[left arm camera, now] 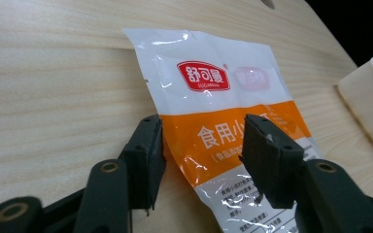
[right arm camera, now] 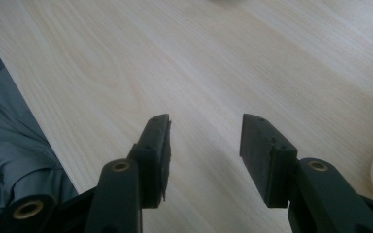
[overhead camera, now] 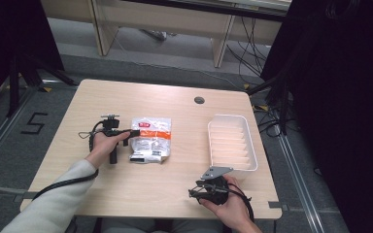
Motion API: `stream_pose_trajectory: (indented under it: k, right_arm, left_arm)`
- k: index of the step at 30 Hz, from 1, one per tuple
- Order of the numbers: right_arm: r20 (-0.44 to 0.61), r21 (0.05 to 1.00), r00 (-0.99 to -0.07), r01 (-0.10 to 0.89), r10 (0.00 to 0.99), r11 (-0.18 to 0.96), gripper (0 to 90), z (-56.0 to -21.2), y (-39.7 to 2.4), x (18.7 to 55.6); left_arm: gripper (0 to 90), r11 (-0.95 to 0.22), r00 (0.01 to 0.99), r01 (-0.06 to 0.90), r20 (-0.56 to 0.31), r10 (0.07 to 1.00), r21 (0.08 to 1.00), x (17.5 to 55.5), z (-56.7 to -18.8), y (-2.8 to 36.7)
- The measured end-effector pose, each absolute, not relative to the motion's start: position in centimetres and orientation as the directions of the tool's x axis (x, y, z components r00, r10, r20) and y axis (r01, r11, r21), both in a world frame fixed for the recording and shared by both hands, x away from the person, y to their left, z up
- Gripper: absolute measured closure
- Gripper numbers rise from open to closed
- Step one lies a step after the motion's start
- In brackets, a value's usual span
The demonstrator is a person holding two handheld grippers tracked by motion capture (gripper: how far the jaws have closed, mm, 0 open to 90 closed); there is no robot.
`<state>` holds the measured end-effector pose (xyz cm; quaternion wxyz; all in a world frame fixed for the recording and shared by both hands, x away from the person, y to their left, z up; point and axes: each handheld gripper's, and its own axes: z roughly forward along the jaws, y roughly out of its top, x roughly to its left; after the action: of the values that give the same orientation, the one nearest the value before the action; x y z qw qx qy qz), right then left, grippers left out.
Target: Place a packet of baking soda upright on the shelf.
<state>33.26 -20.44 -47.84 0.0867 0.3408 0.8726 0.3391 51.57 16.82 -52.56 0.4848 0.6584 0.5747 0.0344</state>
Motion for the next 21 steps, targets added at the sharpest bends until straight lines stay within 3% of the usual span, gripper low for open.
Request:
stream_pose_trajectory:
  k: [11, 21]
  right_arm:
    - [0.080, 0.628, -0.761, 0.540, 0.644, 0.560, 54.8, -47.66, -20.58, 33.22]
    - [0.075, 0.622, -0.761, 0.541, 0.644, 0.566, 54.8, -47.72, -20.58, 33.23]
  left_arm:
    - [56.7, 0.143, 0.343, 0.731, -0.540, 0.768, 0.667, 51.45, -52.93, 16.90]
    - [73.8, 0.056, 0.411, 0.696, -0.462, 0.786, 0.715, 51.20, -53.15, 16.75]
